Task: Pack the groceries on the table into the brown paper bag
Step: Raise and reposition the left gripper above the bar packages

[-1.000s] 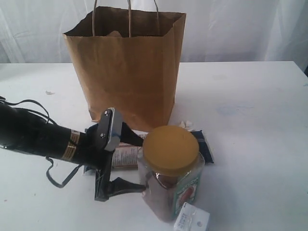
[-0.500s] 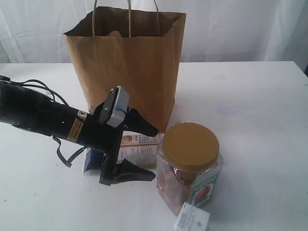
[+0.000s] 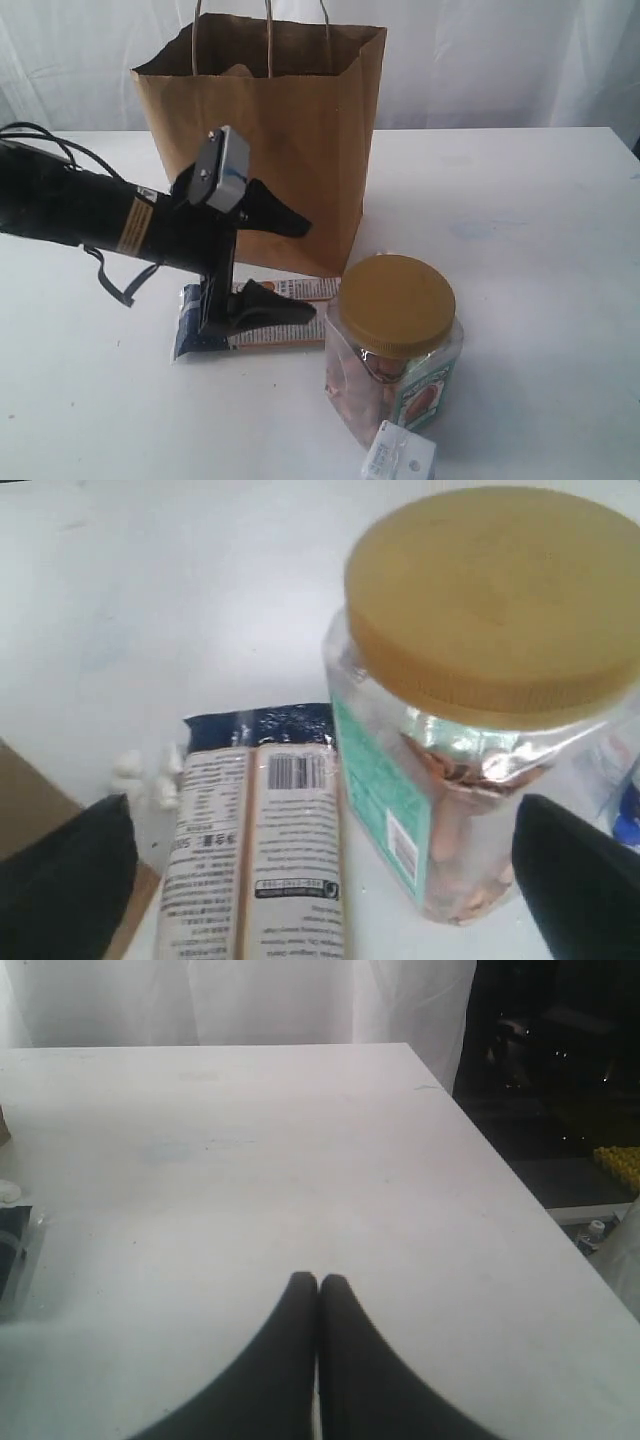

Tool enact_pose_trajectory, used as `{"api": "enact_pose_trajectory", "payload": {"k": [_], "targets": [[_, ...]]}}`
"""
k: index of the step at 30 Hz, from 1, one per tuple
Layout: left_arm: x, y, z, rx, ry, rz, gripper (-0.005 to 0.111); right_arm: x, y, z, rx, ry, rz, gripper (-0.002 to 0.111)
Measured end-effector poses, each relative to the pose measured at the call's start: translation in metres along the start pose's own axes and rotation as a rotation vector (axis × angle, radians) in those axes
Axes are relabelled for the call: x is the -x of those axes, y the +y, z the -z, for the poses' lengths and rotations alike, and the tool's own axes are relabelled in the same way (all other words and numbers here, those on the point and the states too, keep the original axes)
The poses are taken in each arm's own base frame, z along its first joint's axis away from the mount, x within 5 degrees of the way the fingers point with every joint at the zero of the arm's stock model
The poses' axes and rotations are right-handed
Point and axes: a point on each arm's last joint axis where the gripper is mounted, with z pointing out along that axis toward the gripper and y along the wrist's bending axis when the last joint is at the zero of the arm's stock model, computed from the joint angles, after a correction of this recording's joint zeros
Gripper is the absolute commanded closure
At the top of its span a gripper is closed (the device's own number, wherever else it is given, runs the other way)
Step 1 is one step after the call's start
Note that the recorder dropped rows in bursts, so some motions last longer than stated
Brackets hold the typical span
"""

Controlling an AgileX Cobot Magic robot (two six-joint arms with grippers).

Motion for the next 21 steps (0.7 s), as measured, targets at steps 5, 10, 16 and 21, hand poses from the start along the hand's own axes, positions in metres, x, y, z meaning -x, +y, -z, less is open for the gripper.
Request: {"api": "enact_pose_trajectory", "payload": {"k": [5, 10, 16, 21], "targets": [[0.026, -0.008, 0.015, -0.005, -0.055, 0.033, 0.002, 0.0, 0.0, 0.0, 0.0, 0.0, -0.002, 0.108], [0.044, -0.039, 0.009, -0.096, -0.079, 0.056, 0.002, 0.0, 0.0, 0.0, 0.0, 0.0, -0.002, 0.108], [0.071, -0.078, 0.001, -0.185, -0.102, -0.03, 0.002, 0.0, 0.0, 0.0, 0.0, 0.0, -0.002, 0.108], [0.097, -0.113, -0.007, -0.275, -0.143, -0.127, 0.002, 0.0, 0.0, 0.0, 0.0, 0.0, -0.002, 0.108]]}}
